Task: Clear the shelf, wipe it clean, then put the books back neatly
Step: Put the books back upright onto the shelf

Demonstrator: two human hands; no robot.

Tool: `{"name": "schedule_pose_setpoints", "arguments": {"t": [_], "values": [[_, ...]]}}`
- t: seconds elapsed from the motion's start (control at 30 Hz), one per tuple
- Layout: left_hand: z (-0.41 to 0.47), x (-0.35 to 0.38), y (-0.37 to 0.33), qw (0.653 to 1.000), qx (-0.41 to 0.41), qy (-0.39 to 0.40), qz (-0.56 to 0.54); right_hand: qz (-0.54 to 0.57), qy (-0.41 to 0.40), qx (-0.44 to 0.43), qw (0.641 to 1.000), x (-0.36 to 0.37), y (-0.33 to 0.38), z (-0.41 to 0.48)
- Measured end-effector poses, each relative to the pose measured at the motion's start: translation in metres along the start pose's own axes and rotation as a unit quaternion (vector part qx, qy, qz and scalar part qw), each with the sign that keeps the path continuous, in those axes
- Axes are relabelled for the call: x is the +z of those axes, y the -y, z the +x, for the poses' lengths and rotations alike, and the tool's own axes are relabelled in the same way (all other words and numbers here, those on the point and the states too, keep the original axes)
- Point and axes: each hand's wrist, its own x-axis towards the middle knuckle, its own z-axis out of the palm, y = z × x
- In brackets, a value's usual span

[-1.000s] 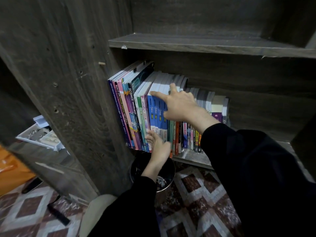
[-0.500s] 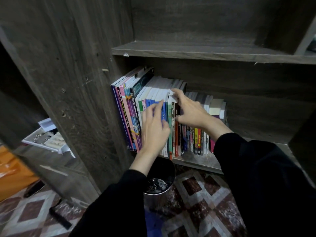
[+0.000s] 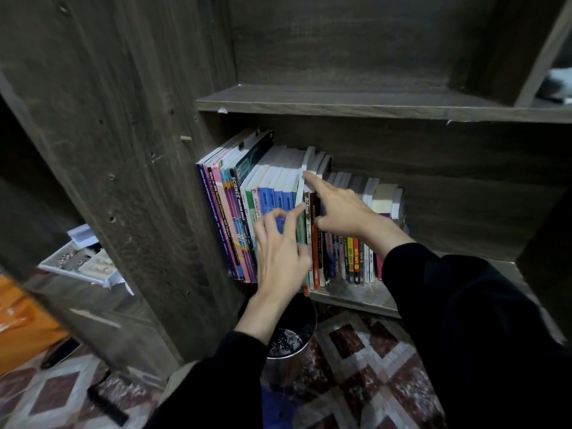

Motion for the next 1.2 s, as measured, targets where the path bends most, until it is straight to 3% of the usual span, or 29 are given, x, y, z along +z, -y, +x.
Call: {"name": "schedule_pose_setpoints", "arguments": {"t": [0.13, 0.3, 0.53, 0.93, 1.2], "values": [[-0.022, 0.014, 0.005, 0.993, 0.045, -0.092, -0.064, -0.003, -0.004, -0.002, 1.0, -0.001, 0.0, -0.002], [-0.003, 0.012, 0.003, 0.992, -0.024, -0.007, -0.124, -0.009, -0.001, -0.002, 1.0, -0.004, -0.001, -0.003], [-0.044, 0.006, 0.003, 0.991, 0.004, -0.084, -0.103, -0.071, 0.002, -0.014, 0.997, 0.0, 0.003, -0.002], [-0.042, -0.072, -0.007, 0.979, -0.108, 0.003, -0.17, -0.118, 0.025, -0.006, 0.993, -0.004, 0.013, 0.003], [-0.026, -0.144, -0.014, 0.988, -0.106, 0.057, -0.097, -0.19, 0.074, -0.014, 0.979, -0.001, 0.039, 0.028]]}}
